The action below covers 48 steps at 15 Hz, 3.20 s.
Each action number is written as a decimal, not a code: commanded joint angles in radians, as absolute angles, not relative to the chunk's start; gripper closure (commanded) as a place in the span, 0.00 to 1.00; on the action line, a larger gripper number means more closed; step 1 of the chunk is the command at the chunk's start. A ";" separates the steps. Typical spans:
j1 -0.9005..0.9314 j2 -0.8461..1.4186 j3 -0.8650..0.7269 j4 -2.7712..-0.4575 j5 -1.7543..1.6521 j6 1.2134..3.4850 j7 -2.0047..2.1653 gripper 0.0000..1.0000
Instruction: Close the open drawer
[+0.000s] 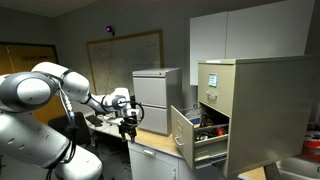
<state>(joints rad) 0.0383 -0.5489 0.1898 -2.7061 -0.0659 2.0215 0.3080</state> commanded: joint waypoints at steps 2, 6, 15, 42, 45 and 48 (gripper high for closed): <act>-0.031 -0.450 0.285 -2.694 -0.303 2.224 0.480 0.26; -0.157 -0.335 0.386 -2.672 -0.643 2.444 0.658 0.56; -0.666 -0.257 0.756 -2.496 -1.430 2.627 1.082 1.00; -0.263 0.640 0.038 -1.641 -2.474 2.236 1.711 0.98; -0.260 0.705 0.026 -1.529 -2.344 2.236 1.672 0.96; -0.251 0.766 0.023 -1.431 -2.219 2.227 1.632 0.96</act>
<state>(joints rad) -0.2528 0.6570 0.0570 -1.6299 -2.3164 2.2471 1.6926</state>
